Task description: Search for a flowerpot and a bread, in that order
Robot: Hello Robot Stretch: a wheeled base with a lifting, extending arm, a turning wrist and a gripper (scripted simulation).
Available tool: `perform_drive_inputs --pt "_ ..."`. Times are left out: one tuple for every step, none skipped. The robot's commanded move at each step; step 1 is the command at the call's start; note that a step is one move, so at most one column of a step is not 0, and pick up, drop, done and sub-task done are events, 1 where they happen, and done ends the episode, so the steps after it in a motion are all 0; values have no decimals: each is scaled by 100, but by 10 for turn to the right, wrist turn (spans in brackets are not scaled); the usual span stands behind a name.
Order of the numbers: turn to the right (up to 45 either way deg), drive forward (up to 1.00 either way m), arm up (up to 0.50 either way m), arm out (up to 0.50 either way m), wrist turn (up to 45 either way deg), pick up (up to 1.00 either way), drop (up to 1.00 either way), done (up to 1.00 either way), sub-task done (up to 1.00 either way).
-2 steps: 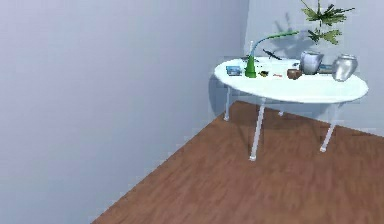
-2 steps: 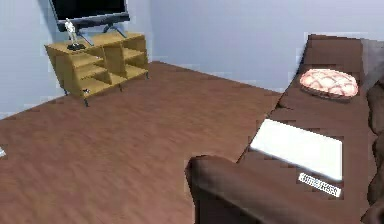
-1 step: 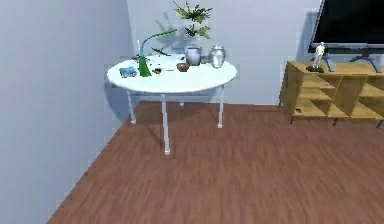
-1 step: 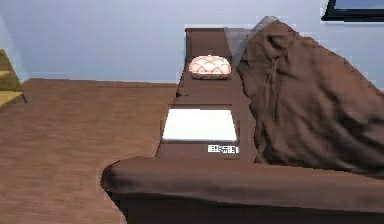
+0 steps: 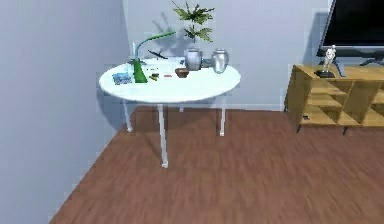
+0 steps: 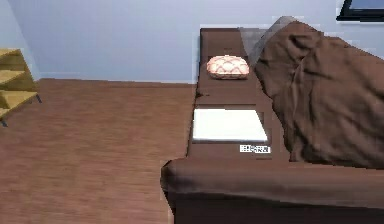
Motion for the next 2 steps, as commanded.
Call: perform_drive_inputs --pt "30 0 0 0 0 0 0 0 0" --pt "0 40 0 0 0 0 0 0 0"
